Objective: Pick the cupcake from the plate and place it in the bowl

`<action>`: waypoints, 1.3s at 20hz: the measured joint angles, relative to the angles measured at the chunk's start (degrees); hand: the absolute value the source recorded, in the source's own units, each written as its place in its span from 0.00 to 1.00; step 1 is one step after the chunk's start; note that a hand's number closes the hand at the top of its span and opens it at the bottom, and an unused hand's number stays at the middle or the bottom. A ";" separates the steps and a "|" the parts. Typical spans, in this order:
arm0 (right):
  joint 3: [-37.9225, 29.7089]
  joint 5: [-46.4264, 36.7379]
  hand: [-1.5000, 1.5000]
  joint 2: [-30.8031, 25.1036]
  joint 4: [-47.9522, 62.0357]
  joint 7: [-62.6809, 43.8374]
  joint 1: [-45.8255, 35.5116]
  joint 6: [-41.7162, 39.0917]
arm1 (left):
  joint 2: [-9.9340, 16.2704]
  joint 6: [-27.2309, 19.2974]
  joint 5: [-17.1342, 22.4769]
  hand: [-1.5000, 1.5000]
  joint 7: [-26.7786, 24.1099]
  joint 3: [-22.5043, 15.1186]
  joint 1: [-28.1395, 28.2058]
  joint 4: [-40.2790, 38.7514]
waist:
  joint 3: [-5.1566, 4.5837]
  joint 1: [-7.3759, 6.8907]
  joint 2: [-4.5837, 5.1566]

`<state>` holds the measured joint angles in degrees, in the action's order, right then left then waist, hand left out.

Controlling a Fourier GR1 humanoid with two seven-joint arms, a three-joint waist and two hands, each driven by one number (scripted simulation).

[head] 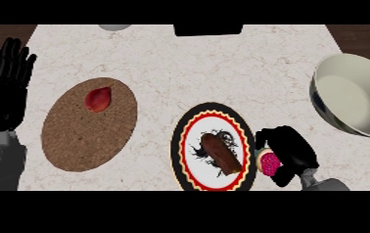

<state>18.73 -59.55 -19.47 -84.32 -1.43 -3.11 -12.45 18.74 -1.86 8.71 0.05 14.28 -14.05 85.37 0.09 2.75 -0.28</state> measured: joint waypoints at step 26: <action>-61.28 33.77 1.00 -50.65 45.34 51.69 6.59 -3.38 | -0.14 0.67 0.66 0.50 -0.85 0.73 2.21 1.10 | 0.31 -0.31 0.10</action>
<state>-42.55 -25.78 -70.12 -38.98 50.27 3.48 -15.83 18.60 -1.19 9.37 -0.80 15.02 -11.85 86.47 0.40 2.44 -0.19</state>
